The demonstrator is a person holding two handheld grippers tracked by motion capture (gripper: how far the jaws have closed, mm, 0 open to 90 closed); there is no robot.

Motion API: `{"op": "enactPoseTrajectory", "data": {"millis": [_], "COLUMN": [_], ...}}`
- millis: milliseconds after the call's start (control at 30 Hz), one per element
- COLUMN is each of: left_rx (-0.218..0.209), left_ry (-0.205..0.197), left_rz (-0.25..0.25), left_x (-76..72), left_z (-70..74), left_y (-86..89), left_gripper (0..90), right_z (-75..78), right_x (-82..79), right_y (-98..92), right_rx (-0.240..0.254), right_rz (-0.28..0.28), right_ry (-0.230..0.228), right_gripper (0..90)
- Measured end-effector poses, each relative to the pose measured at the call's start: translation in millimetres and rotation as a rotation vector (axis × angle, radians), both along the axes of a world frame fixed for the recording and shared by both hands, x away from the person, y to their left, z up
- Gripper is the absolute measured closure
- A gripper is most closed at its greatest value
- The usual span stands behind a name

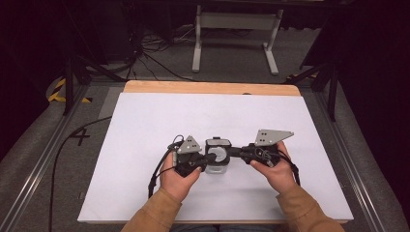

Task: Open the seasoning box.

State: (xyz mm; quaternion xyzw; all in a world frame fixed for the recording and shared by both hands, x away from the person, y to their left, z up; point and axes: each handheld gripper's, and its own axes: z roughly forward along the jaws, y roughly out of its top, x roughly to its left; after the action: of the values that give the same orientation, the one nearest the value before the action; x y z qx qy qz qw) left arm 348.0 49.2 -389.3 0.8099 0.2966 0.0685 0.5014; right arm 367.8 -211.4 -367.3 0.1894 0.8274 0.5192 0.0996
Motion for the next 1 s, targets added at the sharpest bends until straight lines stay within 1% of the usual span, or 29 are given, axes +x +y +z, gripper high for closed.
{"op": "enactPoseTrajectory", "data": {"millis": [33, 67, 133, 167, 233, 267, 300, 333, 400, 567, 633, 700, 833, 900, 933, 967, 1000], "left_rx": [0.02, 0.02, 0.016, 0.025, 0.017, 0.014, 0.022, 0.014, 0.007, 0.012, 0.009, 0.009, 0.012, 0.013, 0.013, 0.017, 0.017], "left_ry": [0.006, 0.006, -0.004, -0.003, -0.003, -0.009, -0.02, -0.023, -0.016, -0.031, -0.03, -0.031, -0.031, -0.033, -0.033, -0.036, -0.036], "left_rz": [0.0, 0.0, 0.0, -0.002, -0.001, 0.002, 0.0, 0.004, 0.006, 0.001, -0.001, -0.004, -0.01, -0.01, -0.01, -0.012, -0.012], "left_x": [0.8, 0.8, 1.4, 1.4, 1.2, 1.4, 2.4, 3.0, 3.6, 5.4, 5.7, 6.0, 6.8, 6.9, 6.9, 6.8, 6.8], "left_z": [-2.2, -2.2, -5.3, -4.9, -5.4, -6.4, -7.2, -9.0, -11.1, -12.0, -12.4, -12.5, -12.3, -12.3, -12.3, -12.1, -12.1], "left_y": [-1.3, -1.3, -2.5, -2.8, -3.5, -3.7, -3.5, -4.1, -4.8, -5.7, -6.0, -6.0, -5.4, -5.9, -5.9, -5.9, -5.9], "left_gripper": [85.9, 86.1, 86.6, 87.3, 87.3, 87.5, 87.6, 88.1, 89.2, 89.3, 89.3, 89.3, 89.4, 89.5, 89.5, 89.6, 89.6], "right_z": [1.4, 1.4, 3.7, 5.4, 6.6, 7.2, 7.8, 8.5, 8.9, 12.8, 13.0, 12.5, 12.2, 13.1, 13.1, 13.8, 13.8], "right_x": [0.9, 0.9, 2.9, 4.5, 5.0, 5.8, 6.2, 6.8, 8.9, 17.3, 20.8, 25.6, 30.9, 35.3, 35.3, 37.7, 37.7], "right_y": [-0.1, -0.1, -0.9, -1.4, -1.7, -1.5, -1.1, -0.9, 0.8, 4.1, 7.0, 10.0, 13.1, 15.3, 15.3, 15.8, 15.8], "right_rx": [0.011, 0.011, 0.034, 0.045, 0.046, 0.05, 0.054, 0.053, 0.067, 0.085, 0.084, 0.073, 0.072, 0.069, 0.069, 0.073, 0.073], "right_rz": [-0.004, -0.004, -0.013, -0.018, -0.02, -0.024, -0.025, -0.025, -0.02, -0.034, -0.04, -0.053, -0.069, -0.09, -0.09, -0.106, -0.106], "right_ry": [-0.005, -0.005, -0.01, -0.012, -0.014, -0.024, -0.024, -0.023, -0.015, -0.016, -0.015, -0.011, -0.011, -0.017, -0.017, -0.017, -0.017], "right_gripper": [90.0, 90.0, 90.0, 90.0, 90.0, 90.0, 90.0, 90.0, 90.0, 90.0, 90.0, 90.0, 90.0, 90.0, 90.0, 90.0, 90.0]}}
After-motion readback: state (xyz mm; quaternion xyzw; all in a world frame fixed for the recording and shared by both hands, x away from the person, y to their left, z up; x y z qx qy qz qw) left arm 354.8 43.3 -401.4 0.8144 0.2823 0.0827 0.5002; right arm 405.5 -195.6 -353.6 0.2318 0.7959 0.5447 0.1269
